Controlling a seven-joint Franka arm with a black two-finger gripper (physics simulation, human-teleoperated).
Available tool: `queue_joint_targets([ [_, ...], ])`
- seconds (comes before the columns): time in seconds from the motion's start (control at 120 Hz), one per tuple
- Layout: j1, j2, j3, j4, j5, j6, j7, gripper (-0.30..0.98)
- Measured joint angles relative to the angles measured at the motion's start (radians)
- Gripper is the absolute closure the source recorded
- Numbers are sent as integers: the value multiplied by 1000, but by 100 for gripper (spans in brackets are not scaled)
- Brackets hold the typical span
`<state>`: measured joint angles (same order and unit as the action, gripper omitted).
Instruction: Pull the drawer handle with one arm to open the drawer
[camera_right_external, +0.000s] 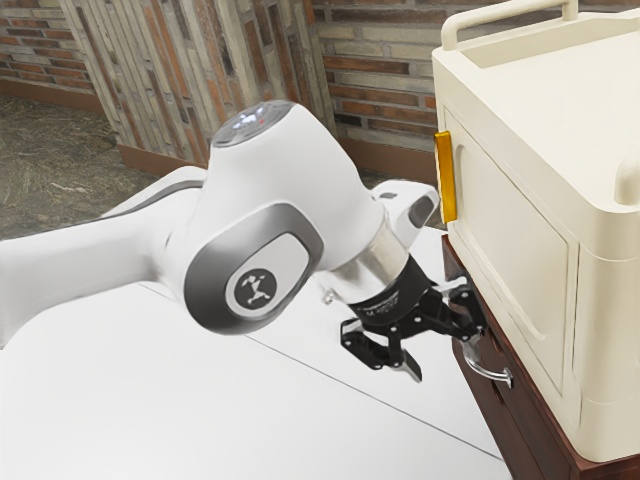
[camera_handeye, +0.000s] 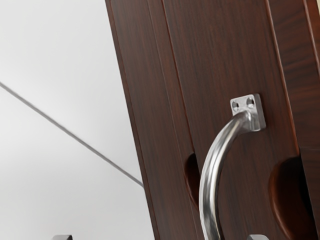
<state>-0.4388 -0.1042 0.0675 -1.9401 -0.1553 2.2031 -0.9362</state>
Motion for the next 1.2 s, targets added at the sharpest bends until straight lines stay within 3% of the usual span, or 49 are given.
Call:
queue_joint_targets([
  [0.667,2,10,-2,-22,-5,22,-10,33],
  [1.2,2,-82,14,-108,-3,7,-14,36],
])
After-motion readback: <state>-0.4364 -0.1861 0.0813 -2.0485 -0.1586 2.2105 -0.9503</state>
